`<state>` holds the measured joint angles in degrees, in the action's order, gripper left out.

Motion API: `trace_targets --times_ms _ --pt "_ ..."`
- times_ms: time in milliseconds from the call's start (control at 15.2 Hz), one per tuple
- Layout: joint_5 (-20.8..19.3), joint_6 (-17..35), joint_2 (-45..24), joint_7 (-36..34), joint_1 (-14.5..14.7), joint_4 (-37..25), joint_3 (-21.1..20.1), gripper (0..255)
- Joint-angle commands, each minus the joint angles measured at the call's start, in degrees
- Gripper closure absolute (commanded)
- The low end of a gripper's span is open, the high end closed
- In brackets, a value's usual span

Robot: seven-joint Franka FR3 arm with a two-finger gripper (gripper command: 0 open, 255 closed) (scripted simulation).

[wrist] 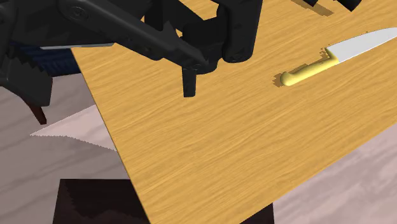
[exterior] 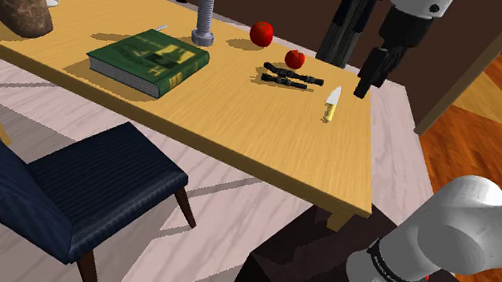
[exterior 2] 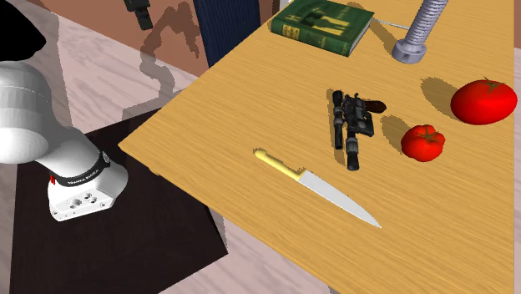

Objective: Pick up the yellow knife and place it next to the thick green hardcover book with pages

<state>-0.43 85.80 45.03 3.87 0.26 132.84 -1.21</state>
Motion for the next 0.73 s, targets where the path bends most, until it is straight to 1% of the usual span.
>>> trace_targets --times_ms 0,330,660 --pt "0.00 0.00 0.00 0.00 0.00 0.00 0.00 0" --pt "-1.16 9.62 -5.10 -3.85 -3.65 2.64 1.73 0" --pt "-2.18 18.88 -11.21 -7.68 -7.19 3.89 3.70 0"
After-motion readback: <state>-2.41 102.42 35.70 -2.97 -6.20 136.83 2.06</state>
